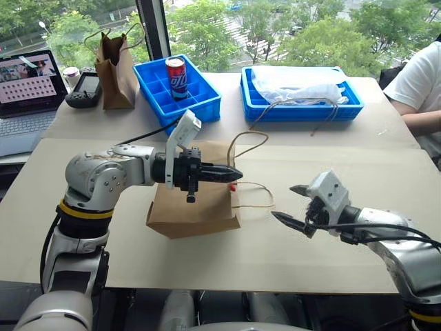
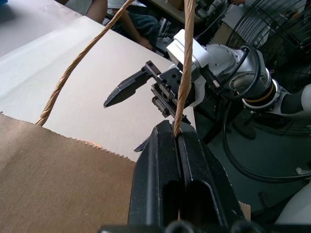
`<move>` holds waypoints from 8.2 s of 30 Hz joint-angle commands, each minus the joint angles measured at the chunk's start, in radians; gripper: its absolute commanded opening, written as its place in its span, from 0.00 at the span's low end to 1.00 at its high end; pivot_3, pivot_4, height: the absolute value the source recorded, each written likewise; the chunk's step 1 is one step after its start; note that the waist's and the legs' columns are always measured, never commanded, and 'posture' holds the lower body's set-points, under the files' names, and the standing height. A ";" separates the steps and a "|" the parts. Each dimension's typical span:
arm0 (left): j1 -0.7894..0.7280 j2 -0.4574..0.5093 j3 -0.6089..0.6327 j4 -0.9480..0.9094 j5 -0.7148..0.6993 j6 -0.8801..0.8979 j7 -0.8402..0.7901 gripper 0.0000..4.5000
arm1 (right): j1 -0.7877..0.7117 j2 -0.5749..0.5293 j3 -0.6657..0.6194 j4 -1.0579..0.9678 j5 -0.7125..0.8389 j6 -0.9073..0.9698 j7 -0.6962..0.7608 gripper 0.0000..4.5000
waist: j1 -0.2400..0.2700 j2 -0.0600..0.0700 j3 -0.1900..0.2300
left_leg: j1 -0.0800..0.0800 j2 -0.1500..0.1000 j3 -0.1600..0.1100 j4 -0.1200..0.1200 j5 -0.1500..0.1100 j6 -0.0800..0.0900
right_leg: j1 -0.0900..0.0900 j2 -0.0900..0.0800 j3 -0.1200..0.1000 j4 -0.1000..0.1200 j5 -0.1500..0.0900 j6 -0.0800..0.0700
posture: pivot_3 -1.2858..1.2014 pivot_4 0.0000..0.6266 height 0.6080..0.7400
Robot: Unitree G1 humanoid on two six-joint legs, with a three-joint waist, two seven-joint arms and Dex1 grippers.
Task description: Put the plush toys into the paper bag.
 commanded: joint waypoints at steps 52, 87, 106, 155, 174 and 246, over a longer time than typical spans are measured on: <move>-0.168 -0.012 -0.034 0.299 0.338 -0.383 -0.006 0.00 | -0.562 -0.017 0.026 -0.081 -0.209 -0.169 0.189 0.00 | 0.011 0.001 0.000 | -0.001 -0.001 -0.001 0.000 0.002 -0.003 | -0.001 0.000 0.000 0.002 0.000 -0.001 | 0.52 0.24 0.88; 0.010 0.440 0.157 0.426 0.326 -0.539 -0.441 1.00 | -0.511 -0.293 -0.433 0.127 0.371 0.408 0.297 1.00 | 0.009 0.001 0.001 | -0.001 0.001 0.000 -0.001 0.001 -0.001 | -0.002 -0.001 -0.003 0.003 -0.003 -0.005 | 0.52 0.24 0.88; 0.716 0.269 0.484 -0.244 0.001 -0.377 -0.171 1.00 | -0.450 0.147 -0.085 -0.051 0.522 0.365 0.110 0.00 | 0.011 0.002 0.002 | 0.002 0.003 -0.001 -0.001 0.000 -0.001 | 0.000 -0.003 -0.003 0.006 -0.003 -0.005 | 0.52 0.24 0.88; 0.567 0.067 0.170 -0.376 0.071 -0.377 0.315 0.00 | -0.433 0.373 0.105 0.118 0.265 0.135 0.046 0.00 | 0.002 0.001 0.002 | 0.003 0.002 -0.001 -0.001 0.000 -0.001 | 0.000 -0.002 -0.003 0.006 -0.003 -0.005 | 0.52 0.24 0.88; -0.017 0.175 -0.142 0.308 0.294 -0.890 -0.603 0.00 | 0.140 -0.159 -0.496 -0.193 0.423 0.402 0.160 0.00 | 0.012 0.001 0.003 | -0.001 0.000 -0.002 -0.001 -0.001 0.002 | 0.000 0.001 -0.002 0.000 -0.003 -0.005 | 0.52 0.24 0.88; 0.320 0.306 0.107 0.320 0.340 -0.827 -0.045 0.99 | 0.176 0.044 -0.701 0.010 0.478 0.131 0.123 0.00 | 0.028 0.000 0.003 | 0.000 0.000 -0.007 0.001 -0.001 0.002 | 0.003 -0.001 -0.003 0.004 -0.004 -0.002 | 0.52 0.24 0.88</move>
